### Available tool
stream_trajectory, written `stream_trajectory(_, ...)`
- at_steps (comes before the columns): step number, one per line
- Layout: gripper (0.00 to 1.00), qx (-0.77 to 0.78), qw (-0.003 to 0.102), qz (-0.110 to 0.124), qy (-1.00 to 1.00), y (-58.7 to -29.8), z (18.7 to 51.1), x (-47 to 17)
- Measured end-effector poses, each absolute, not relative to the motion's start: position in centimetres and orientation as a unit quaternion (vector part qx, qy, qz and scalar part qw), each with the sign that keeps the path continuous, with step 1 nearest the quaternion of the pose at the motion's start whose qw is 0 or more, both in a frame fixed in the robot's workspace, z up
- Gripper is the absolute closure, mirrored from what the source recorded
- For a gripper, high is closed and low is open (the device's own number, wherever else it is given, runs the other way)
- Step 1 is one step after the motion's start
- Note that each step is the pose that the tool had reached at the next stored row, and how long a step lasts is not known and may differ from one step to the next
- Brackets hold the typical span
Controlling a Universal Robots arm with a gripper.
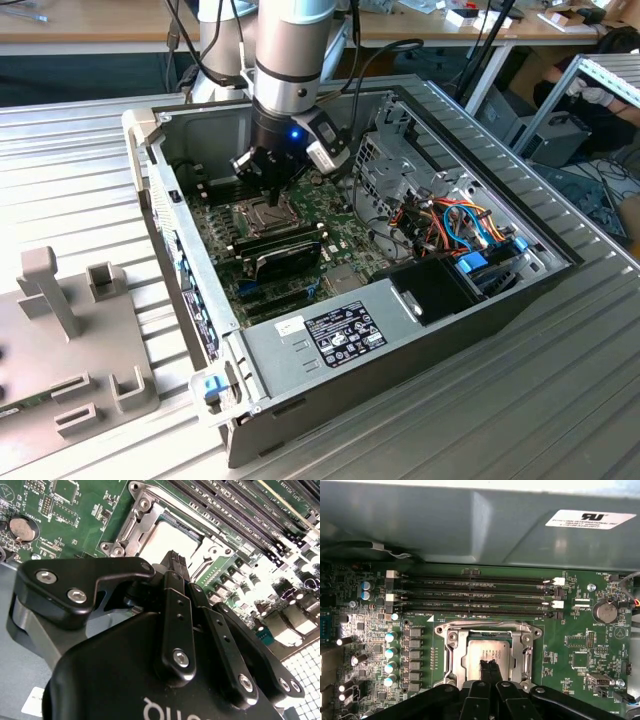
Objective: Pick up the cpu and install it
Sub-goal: 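Install the first cpu locking lever, then install the second cpu locking lever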
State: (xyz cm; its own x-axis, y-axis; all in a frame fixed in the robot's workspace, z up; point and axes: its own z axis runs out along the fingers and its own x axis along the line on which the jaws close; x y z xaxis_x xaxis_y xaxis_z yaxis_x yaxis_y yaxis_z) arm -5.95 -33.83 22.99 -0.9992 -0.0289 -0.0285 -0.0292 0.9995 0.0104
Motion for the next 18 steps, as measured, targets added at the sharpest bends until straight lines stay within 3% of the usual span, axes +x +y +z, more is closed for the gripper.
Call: stream_trajectory(18,0.89,-0.014,0.014,0.01,1.0,-34.25,23.09,-5.96)
